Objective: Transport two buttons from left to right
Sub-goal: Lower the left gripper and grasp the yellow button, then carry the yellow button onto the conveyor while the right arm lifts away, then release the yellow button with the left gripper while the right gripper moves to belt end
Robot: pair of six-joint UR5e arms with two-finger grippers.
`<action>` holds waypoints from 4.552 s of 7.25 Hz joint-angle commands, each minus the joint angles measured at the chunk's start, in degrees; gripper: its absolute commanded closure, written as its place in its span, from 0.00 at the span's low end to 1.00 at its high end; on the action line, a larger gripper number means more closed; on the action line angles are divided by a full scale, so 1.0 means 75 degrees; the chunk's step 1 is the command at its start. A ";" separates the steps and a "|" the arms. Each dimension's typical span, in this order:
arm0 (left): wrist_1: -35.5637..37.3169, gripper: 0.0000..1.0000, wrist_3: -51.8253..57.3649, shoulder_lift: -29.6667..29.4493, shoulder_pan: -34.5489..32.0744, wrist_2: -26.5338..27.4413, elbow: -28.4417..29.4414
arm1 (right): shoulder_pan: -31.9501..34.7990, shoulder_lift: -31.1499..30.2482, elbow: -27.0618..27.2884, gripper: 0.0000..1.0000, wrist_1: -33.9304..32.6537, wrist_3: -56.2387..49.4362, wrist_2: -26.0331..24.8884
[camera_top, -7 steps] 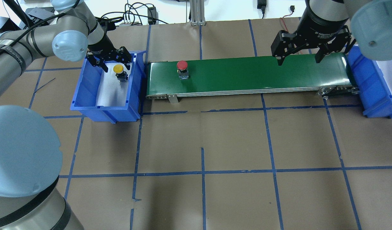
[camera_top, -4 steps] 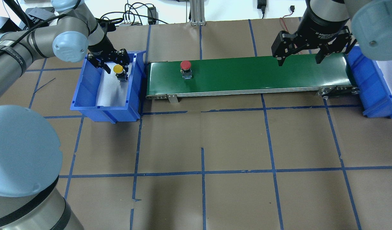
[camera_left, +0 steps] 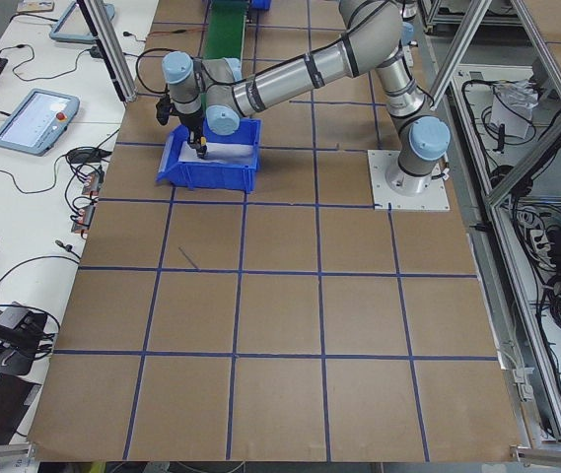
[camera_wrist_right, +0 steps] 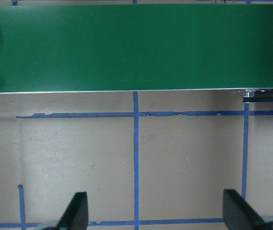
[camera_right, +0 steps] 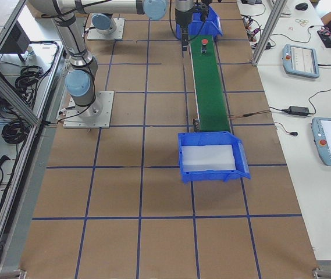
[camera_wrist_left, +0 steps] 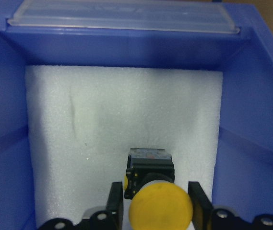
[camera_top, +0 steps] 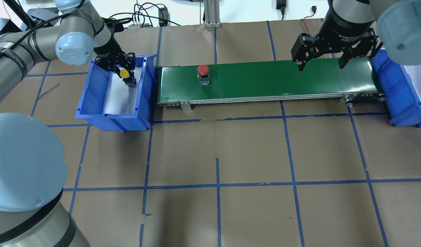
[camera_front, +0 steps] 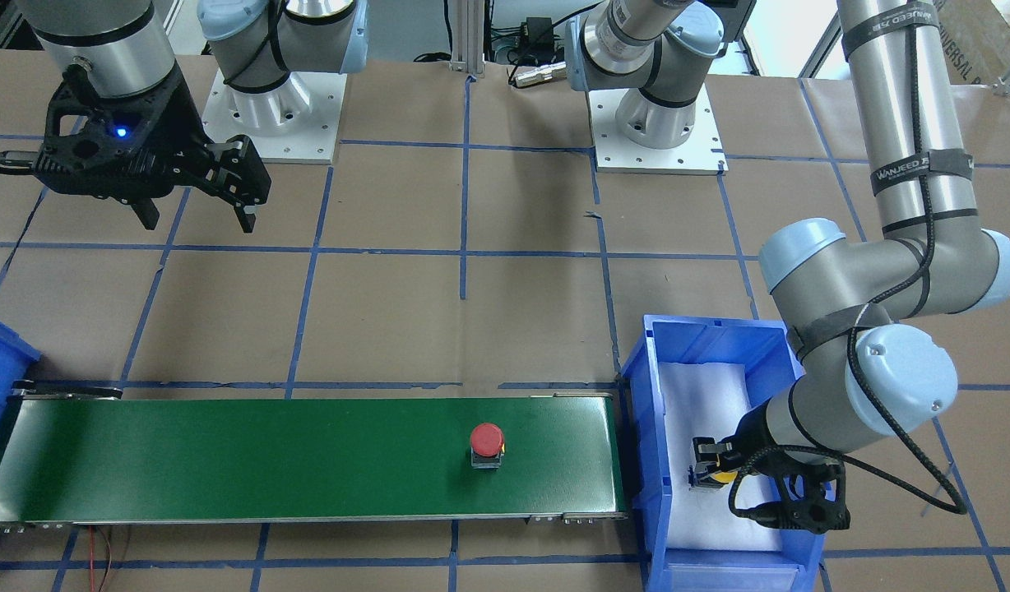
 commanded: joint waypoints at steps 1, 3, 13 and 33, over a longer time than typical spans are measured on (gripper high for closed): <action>-0.0137 0.57 -0.0004 0.0387 0.0000 0.0052 0.0125 | -0.0009 0.0000 -0.0012 0.00 0.0003 -0.0198 -0.0011; -0.0966 0.57 -0.0004 0.1031 0.0000 0.0135 0.0242 | 0.0049 0.0058 -0.0105 0.00 -0.0125 -0.0152 -0.0011; -0.0513 0.55 -0.2781 0.0157 -0.2168 0.0134 0.0396 | -0.0992 0.1242 -0.2098 0.00 0.1841 -0.1415 0.0000; -0.3384 0.00 -0.1726 0.4257 -0.1070 0.0627 -0.1315 | -0.2705 0.3093 -0.0774 0.06 -0.1274 -1.0352 -0.0012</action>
